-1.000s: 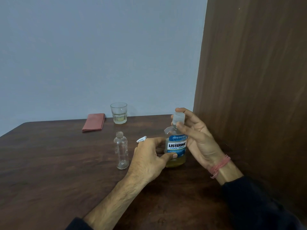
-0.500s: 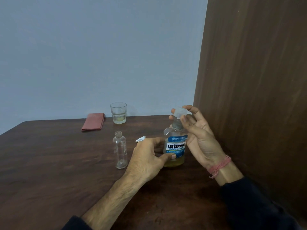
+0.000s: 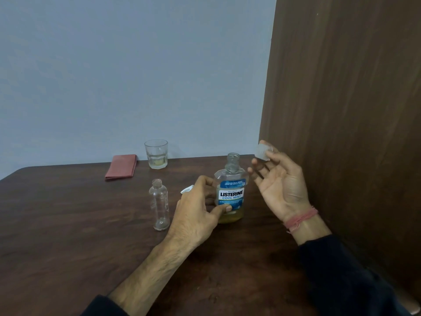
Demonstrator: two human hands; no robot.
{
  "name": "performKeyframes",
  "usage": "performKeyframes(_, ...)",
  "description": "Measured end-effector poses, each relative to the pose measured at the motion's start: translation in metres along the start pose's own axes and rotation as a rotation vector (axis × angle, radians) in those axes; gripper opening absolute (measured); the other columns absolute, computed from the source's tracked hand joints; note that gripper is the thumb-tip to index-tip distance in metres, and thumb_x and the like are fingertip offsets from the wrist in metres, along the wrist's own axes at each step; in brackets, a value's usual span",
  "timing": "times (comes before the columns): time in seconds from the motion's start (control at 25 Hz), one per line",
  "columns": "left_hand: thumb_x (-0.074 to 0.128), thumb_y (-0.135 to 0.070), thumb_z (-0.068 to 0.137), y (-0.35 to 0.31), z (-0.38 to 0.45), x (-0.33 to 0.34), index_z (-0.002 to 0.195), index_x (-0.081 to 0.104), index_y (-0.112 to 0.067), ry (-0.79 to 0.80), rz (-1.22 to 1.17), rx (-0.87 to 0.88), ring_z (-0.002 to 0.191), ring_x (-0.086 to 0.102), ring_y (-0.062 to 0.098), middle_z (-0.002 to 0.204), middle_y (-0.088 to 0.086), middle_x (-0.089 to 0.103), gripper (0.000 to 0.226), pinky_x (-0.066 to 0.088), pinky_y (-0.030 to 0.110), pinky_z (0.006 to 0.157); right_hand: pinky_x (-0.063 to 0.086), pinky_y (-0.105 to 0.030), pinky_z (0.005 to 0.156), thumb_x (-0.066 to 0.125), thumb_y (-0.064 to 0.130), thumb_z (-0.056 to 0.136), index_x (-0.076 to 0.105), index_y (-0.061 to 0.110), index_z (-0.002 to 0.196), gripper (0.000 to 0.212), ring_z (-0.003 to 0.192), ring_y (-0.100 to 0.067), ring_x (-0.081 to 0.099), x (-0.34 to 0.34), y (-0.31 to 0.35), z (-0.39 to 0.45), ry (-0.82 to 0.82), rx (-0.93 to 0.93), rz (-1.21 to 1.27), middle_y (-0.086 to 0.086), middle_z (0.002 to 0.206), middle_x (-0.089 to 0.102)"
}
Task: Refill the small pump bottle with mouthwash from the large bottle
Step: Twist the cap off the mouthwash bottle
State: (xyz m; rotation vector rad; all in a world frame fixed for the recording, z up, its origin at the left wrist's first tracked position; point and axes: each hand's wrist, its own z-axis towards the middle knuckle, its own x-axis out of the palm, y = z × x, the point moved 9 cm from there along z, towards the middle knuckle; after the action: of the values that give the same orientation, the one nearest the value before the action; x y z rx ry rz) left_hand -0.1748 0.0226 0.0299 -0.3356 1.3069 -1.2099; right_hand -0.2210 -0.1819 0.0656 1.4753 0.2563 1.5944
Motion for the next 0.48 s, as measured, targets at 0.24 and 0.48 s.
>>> performKeyframes(0.24, 0.094, -0.027, 0.095, 0.001, 0.001, -0.007, 0.126, 0.055, -0.033, -0.055, 0.034, -0.004, 0.094, 0.069, -0.013, 0.122, -0.017, 0.08, 0.05, 0.052, 0.0, 0.075, 0.051, -0.023, 0.086, 0.073, 0.011, 0.095, 0.083, 0.031, 0.104, 0.024, 0.106, -0.013, 0.065, -0.023, -0.001, 0.005, -0.055, -0.157, -1.149, 0.001, 0.119, 0.066)
performKeyframes(0.48, 0.087, -0.023, 0.101, 0.003, 0.001, -0.009, 0.145, 0.051, -0.028, -0.073, 0.091, 0.016, 0.112, 0.07, 0.0, 0.141, -0.01, 0.078, 0.057, 0.049, 0.008, 0.087, 0.05, -0.036, 0.101, 0.076, 0.022, 0.09, 0.08, 0.036, 0.103, 0.02, 0.116, -0.014, 0.057, -0.04, -0.033, 0.006, 0.075, 0.032, -1.507, 0.007, 0.112, 0.06)
